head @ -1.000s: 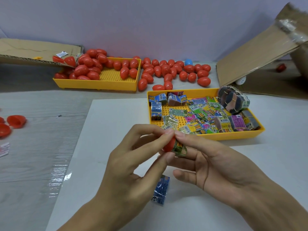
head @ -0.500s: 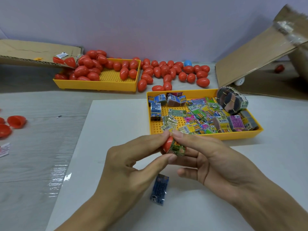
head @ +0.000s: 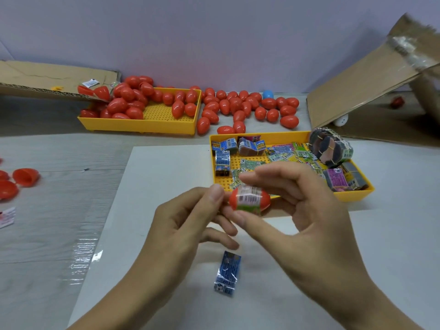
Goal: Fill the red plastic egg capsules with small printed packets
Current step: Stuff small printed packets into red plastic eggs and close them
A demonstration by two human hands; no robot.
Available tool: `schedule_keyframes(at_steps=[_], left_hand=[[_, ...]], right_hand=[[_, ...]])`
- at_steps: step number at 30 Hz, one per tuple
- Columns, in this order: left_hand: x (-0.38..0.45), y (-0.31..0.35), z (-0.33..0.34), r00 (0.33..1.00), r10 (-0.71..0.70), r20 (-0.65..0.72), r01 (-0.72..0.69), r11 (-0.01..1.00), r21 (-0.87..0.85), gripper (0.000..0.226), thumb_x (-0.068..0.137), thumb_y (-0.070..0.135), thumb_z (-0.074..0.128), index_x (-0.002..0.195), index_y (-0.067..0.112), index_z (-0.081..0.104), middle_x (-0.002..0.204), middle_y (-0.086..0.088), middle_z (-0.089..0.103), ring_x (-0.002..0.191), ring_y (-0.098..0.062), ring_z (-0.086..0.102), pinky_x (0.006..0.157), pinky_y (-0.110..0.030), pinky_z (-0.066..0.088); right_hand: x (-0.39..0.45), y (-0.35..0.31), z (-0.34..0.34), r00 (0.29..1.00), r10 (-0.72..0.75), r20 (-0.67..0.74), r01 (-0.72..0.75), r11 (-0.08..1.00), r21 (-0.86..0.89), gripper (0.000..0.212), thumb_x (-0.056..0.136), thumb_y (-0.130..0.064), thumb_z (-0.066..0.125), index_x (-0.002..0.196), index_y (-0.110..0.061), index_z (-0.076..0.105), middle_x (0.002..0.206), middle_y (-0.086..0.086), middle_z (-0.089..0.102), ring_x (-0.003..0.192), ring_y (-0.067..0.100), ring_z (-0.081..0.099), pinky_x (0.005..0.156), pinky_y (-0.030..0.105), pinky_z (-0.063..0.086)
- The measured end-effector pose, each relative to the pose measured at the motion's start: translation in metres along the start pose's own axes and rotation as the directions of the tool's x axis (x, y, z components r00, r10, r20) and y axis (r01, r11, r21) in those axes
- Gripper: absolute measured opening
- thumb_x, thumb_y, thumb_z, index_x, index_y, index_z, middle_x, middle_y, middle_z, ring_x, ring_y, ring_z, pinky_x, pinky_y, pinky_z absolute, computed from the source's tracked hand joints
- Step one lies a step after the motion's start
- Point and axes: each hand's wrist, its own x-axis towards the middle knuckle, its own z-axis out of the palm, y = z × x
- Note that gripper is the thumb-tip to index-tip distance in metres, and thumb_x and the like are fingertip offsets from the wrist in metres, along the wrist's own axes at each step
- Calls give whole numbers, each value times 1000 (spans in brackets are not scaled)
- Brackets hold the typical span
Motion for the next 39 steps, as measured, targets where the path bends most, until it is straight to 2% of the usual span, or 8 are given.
schedule_keyframes(at_steps=[4, 8, 14, 20, 27, 33, 36, 39], left_hand=[[0, 1, 1, 999, -1, 44, 2, 1000, -28, 25, 72, 36, 73, 86, 15, 78, 84, -11, 76, 73, -20, 73, 62, -27, 57], [2, 2, -6, 990, 140, 4, -140, 990, -20, 31, 68, 20, 80, 99, 21, 78, 96, -8, 77, 89, -20, 73, 76, -27, 58], [0, 3, -6, 922, 379, 84, -387, 914, 126, 36, 79, 5, 71, 112, 18, 70, 115, -6, 63, 113, -32, 63, 87, -30, 56], [-2, 6, -3, 935, 351, 57, -355, 932, 78, 60, 76, 7, 73, 131, 21, 56, 121, -7, 64, 111, -32, 65, 89, -29, 55], [-2, 8, -3, 951, 309, 7, -309, 950, 47, 50, 72, 10, 76, 119, 21, 64, 109, -5, 69, 104, -28, 69, 87, -29, 56], [1, 3, -6, 931, 353, -90, -349, 936, 53, 58, 62, 7, 86, 115, 20, 67, 105, -12, 70, 95, -31, 73, 80, -31, 60], [6, -5, -7, 916, 387, -103, -381, 922, 69, 54, 59, 2, 76, 109, 21, 70, 97, -11, 72, 86, -30, 75, 71, -32, 61], [12, -15, -10, 914, 398, -85, -387, 914, 118, 68, 48, 5, 92, 108, 27, 69, 96, -6, 72, 81, -27, 76, 65, -35, 62]], right_hand=[[-2, 2, 1, 985, -117, 130, 123, 991, -43, 66, 76, 0, 78, 128, -26, 46, 130, -10, 60, 117, 17, 62, 90, 29, 53], [3, 0, -7, 981, 22, 194, -38, 996, 79, 65, 77, -3, 72, 133, -28, 50, 133, -13, 58, 127, 14, 54, 92, 27, 51], [15, -4, -13, 945, 278, 173, -312, 923, 226, 22, 74, -33, 75, 91, -18, 77, 78, 4, 75, 66, 16, 71, 54, 24, 54], [9, -3, -7, 991, 109, 82, -119, 984, 130, 26, 71, -23, 82, 95, -31, 76, 85, -5, 77, 75, 16, 73, 63, 24, 58], [9, -1, -9, 997, 4, 72, -11, 994, 106, 27, 73, -28, 79, 100, -29, 75, 92, -6, 76, 82, 16, 73, 65, 23, 58], [46, -1, -56, 900, -396, -182, 297, 862, -411, 24, 83, -14, 78, 106, -17, 70, 97, -5, 72, 83, 11, 69, 69, 19, 53], [84, -8, -111, 817, -530, -225, 285, 711, -643, 20, 87, -21, 76, 106, -20, 70, 94, -7, 71, 82, 4, 68, 69, 19, 52], [125, -26, -178, 763, -572, -301, 159, 618, -770, 17, 87, -34, 74, 101, -26, 71, 92, -13, 69, 79, -2, 66, 68, 19, 53]])
